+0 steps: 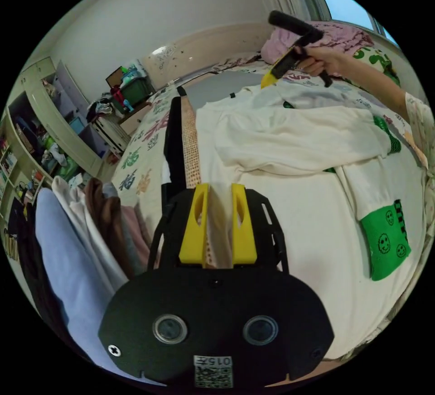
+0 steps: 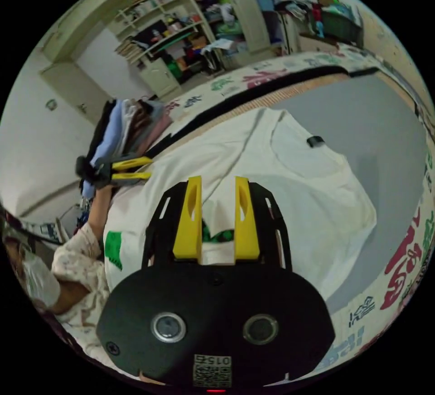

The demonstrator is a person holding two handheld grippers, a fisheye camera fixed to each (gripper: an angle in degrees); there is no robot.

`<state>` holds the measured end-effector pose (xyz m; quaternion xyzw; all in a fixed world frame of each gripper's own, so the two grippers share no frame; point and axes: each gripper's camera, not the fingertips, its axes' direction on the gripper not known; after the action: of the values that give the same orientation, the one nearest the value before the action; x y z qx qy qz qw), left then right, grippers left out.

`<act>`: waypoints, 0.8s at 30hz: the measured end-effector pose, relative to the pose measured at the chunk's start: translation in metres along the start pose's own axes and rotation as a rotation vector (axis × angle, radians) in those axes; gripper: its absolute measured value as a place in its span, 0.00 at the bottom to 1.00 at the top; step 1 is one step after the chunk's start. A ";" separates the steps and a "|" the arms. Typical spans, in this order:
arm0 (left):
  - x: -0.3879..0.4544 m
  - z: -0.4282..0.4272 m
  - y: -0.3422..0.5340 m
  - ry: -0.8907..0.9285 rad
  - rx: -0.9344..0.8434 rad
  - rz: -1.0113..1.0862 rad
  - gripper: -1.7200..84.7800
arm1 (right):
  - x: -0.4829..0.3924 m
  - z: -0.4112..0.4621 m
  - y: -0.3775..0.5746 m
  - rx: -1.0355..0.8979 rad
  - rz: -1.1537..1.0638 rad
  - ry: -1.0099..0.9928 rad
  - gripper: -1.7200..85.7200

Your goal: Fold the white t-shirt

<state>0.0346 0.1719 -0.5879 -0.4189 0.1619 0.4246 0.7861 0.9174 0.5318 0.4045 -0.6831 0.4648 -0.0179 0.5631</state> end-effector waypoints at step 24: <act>-0.104 -0.035 0.059 -0.355 -0.034 -0.149 0.02 | -0.181 0.216 -0.268 -0.018 -0.089 0.574 0.01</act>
<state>-0.0698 0.1054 -0.5763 -0.3616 -0.0181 0.4351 0.8244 1.0982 0.7953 0.6260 -0.6748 0.5748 -0.2310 0.4011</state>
